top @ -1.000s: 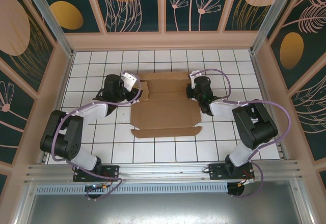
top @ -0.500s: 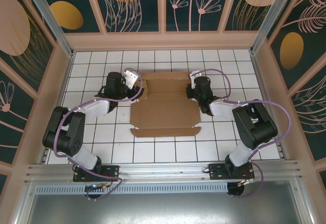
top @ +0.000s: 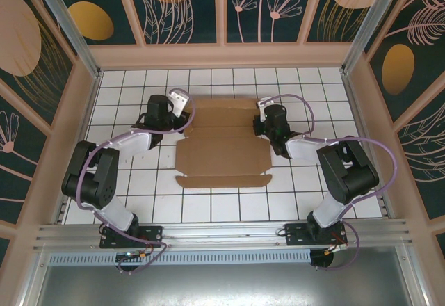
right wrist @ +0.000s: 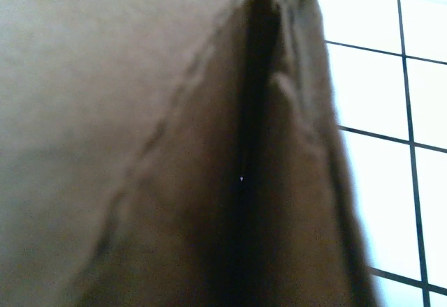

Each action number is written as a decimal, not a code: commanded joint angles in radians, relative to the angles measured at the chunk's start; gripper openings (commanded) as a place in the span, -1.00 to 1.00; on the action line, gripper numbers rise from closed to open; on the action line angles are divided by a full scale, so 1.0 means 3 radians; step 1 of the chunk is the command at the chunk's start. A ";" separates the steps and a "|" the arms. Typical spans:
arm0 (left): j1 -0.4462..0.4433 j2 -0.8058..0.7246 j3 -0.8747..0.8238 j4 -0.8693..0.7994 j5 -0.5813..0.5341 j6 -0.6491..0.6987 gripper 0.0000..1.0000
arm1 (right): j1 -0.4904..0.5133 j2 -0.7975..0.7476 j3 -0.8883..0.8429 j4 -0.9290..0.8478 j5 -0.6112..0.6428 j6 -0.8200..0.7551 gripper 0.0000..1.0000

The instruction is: Fold the paper box

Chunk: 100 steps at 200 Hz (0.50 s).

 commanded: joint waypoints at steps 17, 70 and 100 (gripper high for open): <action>-0.0043 -0.0009 0.0057 0.0035 -0.0380 -0.0108 -0.99 | 0.0092 -0.0025 0.0104 -0.0037 0.0489 0.0204 -1.00; -0.0164 -0.0019 0.0049 0.0060 -0.0907 -0.0321 -0.91 | 0.0245 -0.0212 0.0093 -0.0042 0.0729 0.0244 -1.00; -0.0169 -0.0010 0.0053 -0.0014 -0.1093 -0.0398 -0.93 | 0.0245 -0.0240 0.0147 -0.0142 0.0878 0.0308 -1.00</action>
